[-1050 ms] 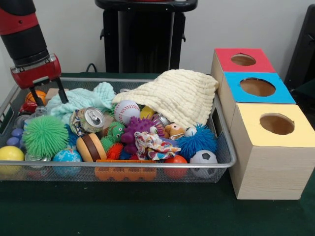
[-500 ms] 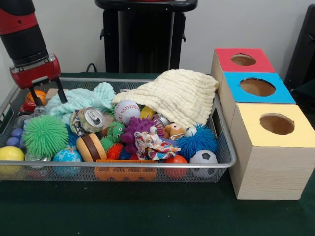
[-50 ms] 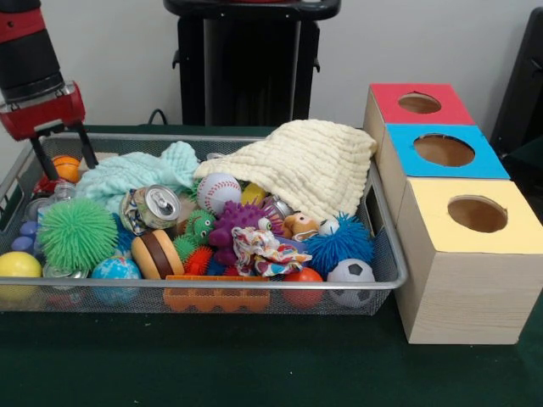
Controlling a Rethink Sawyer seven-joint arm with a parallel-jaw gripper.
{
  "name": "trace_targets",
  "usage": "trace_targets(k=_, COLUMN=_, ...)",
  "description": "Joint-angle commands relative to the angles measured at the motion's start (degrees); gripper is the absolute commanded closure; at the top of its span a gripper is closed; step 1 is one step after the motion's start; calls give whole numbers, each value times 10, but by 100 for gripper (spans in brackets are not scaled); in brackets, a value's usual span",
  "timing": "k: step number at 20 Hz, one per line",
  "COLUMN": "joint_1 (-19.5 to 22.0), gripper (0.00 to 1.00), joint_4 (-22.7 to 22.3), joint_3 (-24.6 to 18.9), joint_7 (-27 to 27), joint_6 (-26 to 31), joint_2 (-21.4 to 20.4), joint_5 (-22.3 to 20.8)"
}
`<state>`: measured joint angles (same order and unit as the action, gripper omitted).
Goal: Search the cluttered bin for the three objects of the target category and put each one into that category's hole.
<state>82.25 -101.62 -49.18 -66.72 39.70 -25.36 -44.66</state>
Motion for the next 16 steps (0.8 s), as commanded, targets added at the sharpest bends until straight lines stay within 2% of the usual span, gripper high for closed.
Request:
trace_targets(k=1, joint_1=24, gripper=0, joint_4=-39, joint_3=-17, joint_7=40, joint_6=12, joint_2=-53, joint_5=35)
trace_targets(k=8, joint_1=32, gripper=0, joint_4=-81, joint_3=8, joint_7=-44, joint_6=-72, joint_2=-66, joint_5=31)
trace_targets(k=16, joint_1=-3, gripper=0, joint_4=-88, joint_3=68, joint_7=-119, joint_6=-164, joint_2=-80, joint_5=13)
